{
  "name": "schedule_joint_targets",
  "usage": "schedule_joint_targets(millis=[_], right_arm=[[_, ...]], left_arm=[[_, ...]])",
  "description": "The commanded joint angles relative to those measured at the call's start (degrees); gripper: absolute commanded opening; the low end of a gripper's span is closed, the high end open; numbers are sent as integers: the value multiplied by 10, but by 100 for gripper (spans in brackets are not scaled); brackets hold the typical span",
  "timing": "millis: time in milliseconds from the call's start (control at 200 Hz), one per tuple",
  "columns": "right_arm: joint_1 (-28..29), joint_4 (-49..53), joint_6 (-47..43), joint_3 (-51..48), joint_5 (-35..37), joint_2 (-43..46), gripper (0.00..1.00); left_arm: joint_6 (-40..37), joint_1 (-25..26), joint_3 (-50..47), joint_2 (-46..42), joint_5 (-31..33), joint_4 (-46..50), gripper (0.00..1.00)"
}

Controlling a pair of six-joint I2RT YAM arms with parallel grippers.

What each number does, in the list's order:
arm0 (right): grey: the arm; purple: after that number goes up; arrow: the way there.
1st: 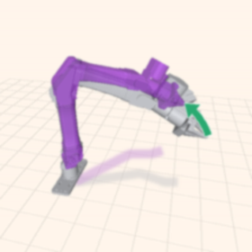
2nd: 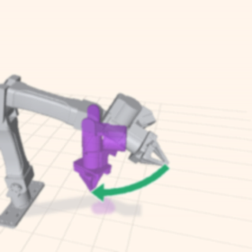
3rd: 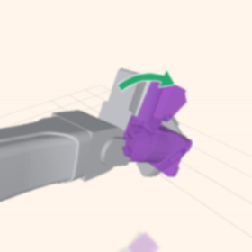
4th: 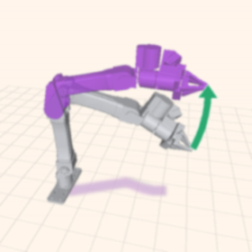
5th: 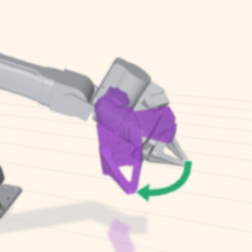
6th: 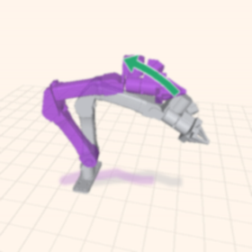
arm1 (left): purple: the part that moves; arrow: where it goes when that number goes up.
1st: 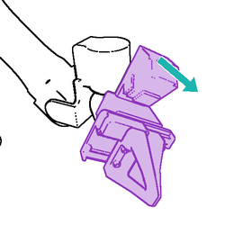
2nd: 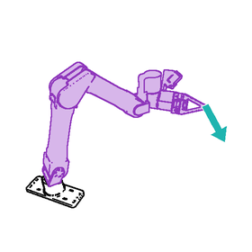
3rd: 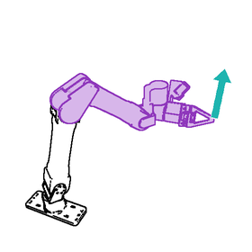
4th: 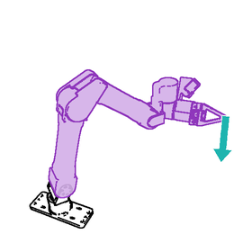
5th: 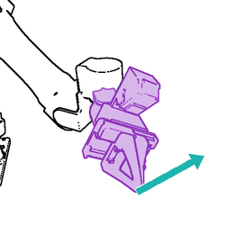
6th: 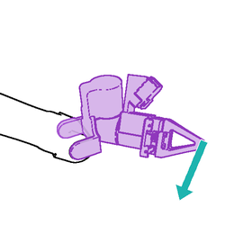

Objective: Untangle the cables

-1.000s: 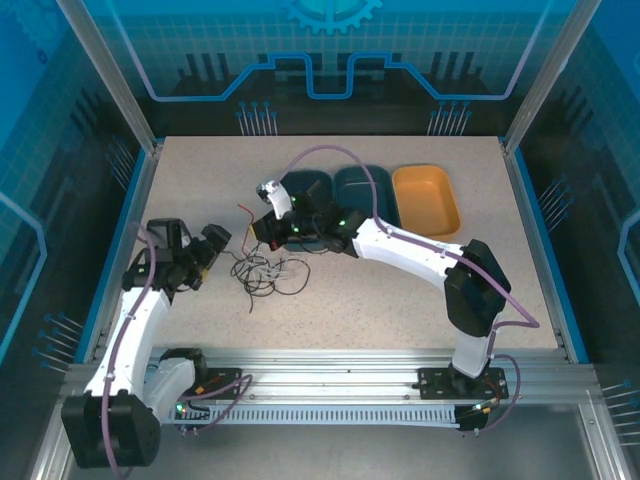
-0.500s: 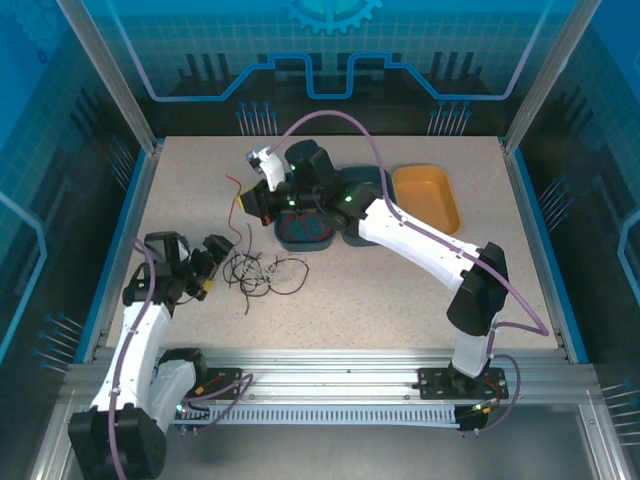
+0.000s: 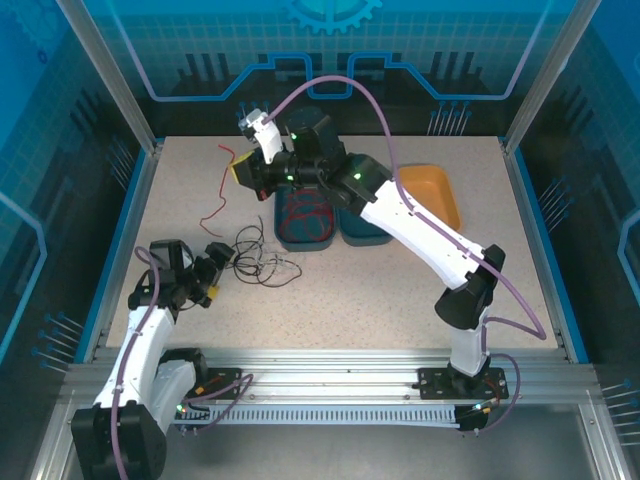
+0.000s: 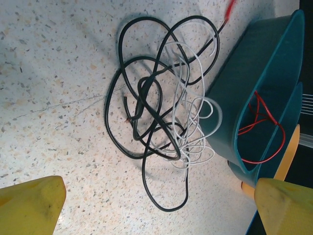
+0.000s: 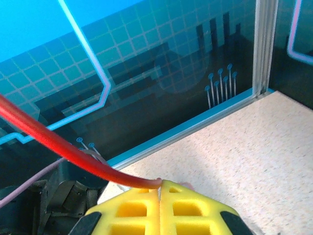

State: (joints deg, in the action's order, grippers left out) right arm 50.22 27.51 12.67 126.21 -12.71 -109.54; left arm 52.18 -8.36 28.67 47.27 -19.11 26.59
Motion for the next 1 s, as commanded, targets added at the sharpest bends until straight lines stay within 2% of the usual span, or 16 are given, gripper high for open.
schedule_joint_targets(millis=[0,110,385,996], right_arm=[[-9,49,-48,48,50,5,0],[-21,63,-60,57,85,16,0],[-77,68,-59,34,114,51,0],[-171,31,-43,-36,118,26,0]], left_arm=[[0,-4,-2,-1,8,-7,99],[-8,-4,-1,-3,8,0,99],[-9,-4,1,-9,10,4,99],[-8,-4,-10,-15,10,6,99]])
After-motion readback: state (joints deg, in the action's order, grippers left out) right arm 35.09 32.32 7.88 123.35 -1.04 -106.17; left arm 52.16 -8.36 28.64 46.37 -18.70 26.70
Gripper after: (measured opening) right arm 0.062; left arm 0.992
